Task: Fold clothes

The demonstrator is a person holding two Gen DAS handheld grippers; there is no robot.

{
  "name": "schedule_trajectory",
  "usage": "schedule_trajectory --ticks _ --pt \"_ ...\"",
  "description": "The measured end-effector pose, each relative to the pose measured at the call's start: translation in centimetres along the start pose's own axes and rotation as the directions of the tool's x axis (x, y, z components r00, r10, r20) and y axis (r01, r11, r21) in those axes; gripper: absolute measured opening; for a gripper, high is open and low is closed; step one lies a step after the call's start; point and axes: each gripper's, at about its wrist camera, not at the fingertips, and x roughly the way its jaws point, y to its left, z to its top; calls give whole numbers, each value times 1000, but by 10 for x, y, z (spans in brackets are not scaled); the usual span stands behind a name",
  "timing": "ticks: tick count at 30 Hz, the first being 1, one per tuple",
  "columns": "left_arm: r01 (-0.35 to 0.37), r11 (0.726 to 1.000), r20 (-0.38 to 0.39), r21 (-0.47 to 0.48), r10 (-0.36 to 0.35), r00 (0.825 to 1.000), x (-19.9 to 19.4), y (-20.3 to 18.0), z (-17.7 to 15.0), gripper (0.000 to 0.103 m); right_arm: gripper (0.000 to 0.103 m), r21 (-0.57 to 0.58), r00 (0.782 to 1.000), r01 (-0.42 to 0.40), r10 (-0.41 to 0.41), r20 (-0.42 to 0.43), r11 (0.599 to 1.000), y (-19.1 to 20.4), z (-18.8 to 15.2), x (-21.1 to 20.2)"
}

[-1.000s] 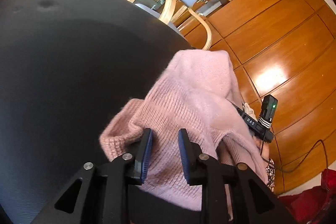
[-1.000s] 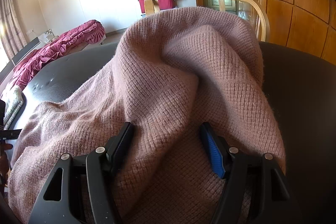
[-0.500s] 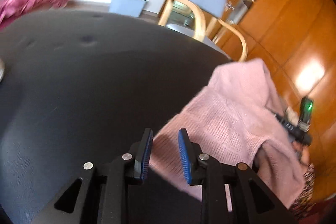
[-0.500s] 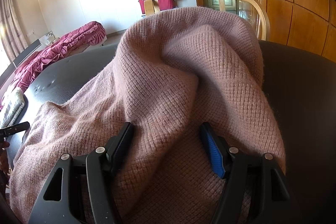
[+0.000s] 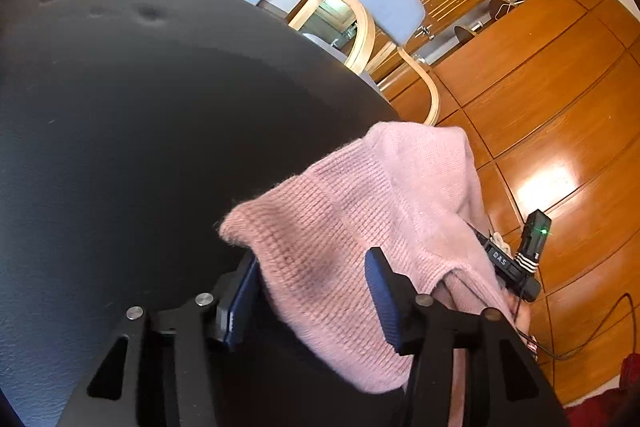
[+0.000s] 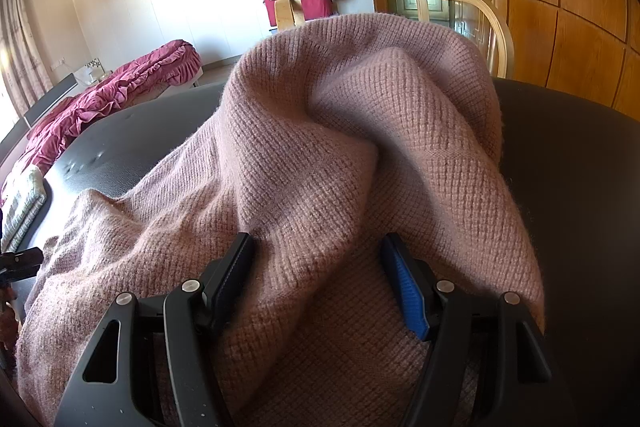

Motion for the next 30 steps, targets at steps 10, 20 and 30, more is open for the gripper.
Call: schedule_trajectory --ticks 10,20,30 --pt "-169 976 231 138 135 964 -33 -35 54 7 69 -31 1000 30 -30 7 999 11 8 -7" --pt "-344 919 440 192 233 868 -113 -51 133 7 69 -38 998 -41 43 48 998 15 28 -32" --pt "-617 786 160 39 604 780 -41 46 151 8 79 -216 998 38 -50 -47 976 51 10 12"
